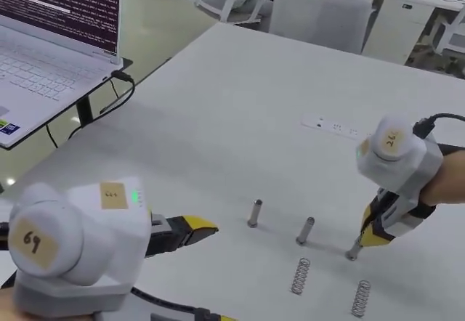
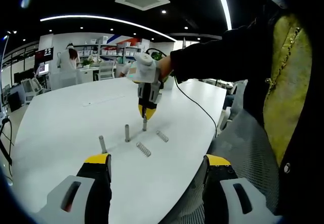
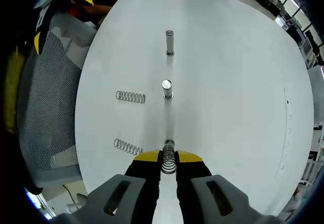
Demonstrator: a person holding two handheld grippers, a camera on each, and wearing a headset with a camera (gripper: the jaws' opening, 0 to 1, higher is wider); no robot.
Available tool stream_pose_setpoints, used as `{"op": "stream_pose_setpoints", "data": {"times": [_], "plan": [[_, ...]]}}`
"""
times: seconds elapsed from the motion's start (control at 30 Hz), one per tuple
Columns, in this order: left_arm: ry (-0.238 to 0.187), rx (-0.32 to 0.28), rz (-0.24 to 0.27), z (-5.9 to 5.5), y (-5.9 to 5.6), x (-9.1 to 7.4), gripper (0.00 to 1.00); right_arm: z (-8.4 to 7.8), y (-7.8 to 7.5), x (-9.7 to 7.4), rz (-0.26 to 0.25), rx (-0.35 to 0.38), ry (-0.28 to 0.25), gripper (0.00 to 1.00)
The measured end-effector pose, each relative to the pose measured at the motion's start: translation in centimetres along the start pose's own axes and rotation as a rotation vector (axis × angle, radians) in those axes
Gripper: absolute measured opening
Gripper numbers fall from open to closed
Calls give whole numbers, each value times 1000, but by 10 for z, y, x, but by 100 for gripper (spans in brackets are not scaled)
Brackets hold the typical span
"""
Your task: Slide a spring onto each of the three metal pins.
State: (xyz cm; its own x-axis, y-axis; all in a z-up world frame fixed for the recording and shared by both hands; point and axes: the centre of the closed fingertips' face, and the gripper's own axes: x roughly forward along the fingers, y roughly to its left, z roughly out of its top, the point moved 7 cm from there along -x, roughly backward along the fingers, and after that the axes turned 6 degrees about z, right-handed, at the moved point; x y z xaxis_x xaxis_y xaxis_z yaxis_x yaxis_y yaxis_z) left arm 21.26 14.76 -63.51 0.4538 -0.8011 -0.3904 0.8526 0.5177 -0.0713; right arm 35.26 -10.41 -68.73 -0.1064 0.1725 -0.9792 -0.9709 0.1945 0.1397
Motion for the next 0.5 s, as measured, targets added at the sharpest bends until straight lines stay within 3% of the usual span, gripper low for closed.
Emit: {"op": "stream_pose_setpoints", "data": {"times": [0.5], "plan": [[2, -2, -3, 0, 0, 0, 70, -3, -6, 20, -8, 7, 13, 8]]}}
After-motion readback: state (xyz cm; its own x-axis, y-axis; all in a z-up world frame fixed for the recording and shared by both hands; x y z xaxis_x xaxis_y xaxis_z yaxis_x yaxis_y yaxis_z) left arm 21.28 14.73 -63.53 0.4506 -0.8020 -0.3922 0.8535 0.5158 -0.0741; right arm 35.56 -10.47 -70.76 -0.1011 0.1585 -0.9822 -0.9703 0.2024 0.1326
